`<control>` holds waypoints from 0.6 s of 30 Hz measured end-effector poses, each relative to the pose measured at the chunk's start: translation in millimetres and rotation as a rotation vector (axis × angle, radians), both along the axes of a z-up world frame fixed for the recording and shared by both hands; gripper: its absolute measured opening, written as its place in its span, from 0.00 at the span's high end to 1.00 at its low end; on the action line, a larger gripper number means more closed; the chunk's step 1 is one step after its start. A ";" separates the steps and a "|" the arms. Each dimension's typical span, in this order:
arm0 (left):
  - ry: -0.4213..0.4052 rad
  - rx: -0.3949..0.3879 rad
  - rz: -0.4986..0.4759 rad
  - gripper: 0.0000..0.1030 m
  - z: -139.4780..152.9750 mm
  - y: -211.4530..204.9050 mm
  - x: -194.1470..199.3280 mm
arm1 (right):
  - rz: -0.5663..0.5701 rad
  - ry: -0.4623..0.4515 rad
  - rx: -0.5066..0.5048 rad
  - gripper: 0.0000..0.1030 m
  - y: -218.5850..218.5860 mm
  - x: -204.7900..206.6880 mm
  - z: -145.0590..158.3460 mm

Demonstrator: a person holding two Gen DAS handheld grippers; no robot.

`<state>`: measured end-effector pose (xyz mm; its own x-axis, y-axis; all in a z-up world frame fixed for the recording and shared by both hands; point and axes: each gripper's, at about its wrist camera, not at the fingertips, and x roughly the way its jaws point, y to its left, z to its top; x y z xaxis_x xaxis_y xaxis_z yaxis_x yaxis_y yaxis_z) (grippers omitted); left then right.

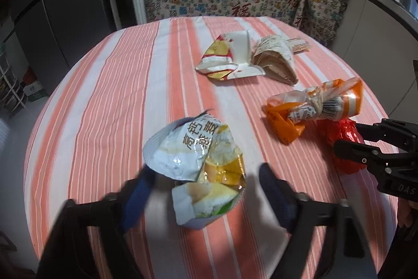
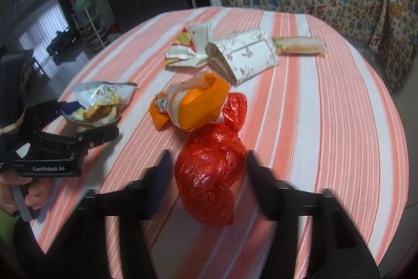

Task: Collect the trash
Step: 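Lift the red plastic bag with the right tool off the table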

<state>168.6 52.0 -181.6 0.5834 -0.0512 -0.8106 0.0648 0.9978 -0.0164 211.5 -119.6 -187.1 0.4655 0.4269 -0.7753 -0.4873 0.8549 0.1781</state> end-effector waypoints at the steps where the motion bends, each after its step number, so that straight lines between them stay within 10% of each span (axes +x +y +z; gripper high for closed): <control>1: 0.001 0.005 -0.014 0.53 0.5 -0.7 -3.2 | 0.006 -0.002 0.004 0.57 -2.3 -4.2 1.8; 9: 0.044 -0.111 -0.076 0.55 5.3 -7.8 -54.7 | 0.073 0.019 -0.083 0.57 -32.5 -66.3 4.3; 18: 0.072 -0.086 -0.062 0.37 6.4 -15.1 -70.2 | 0.060 0.073 -0.071 0.31 -40.8 -67.0 9.6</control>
<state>98.4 36.9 -175.2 0.5177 -0.1563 -0.8412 0.1219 0.9866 -0.1083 144.4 -160.3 -177.5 0.3822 0.3952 -0.8353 -0.5260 0.8362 0.1549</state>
